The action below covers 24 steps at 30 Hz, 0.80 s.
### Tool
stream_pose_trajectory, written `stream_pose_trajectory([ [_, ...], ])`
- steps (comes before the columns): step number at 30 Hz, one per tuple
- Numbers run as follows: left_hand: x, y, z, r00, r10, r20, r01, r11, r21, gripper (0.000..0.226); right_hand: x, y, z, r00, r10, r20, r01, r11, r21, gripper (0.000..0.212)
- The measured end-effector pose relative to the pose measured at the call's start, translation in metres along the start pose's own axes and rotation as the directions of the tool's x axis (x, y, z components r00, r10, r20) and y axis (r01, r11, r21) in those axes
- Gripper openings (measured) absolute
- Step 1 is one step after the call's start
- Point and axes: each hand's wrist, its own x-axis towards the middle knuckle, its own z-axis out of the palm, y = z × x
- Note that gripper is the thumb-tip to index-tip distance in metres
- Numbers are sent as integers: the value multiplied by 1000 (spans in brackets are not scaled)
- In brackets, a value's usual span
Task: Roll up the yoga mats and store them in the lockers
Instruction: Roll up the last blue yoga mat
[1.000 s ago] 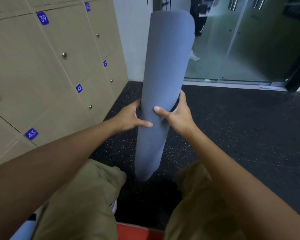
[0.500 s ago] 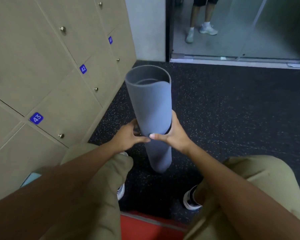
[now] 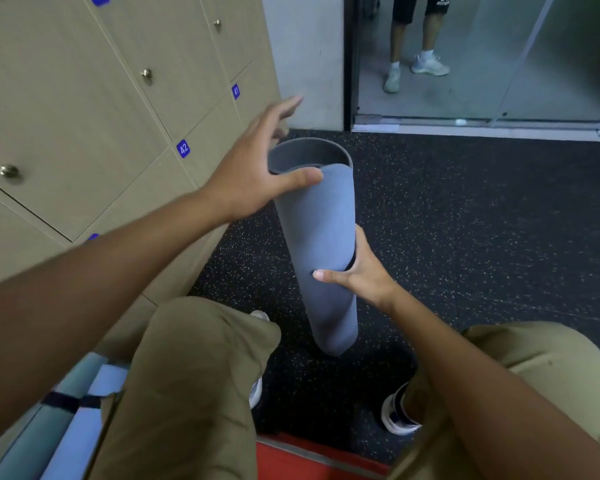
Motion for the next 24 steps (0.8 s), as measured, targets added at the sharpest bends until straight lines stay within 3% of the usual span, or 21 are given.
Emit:
stream_pose_trajectory([
  [2,22,15,-11,986,58,158,-87,980,181,94,0,0,0,1000,-3,12,3,1000,-3,115],
  [4,38,23,-12,933,31,359,-149,940,306,93,1,0,2,1000,-4,22,4,1000,-3,114],
  [7,47,20,-2,858,-40,512,-178,912,369,87,1,1,1,1000,-2,14,1,1000,8,117],
  [10,48,18,7,872,-53,486,-143,923,356,83,2,4,0,1000,8,1,-8,1000,1,120],
  [15,24,1,49,859,-143,492,-141,858,495,99,-8,27,3,997,72,-4,-72,989,-133,125],
  [20,1,-22,76,906,-129,404,-97,865,493,91,-13,46,9,996,87,-24,-90,980,-177,122],
  [24,6,-25,74,902,-147,405,-67,881,469,89,-6,47,8,996,85,-16,-87,981,-176,124],
])
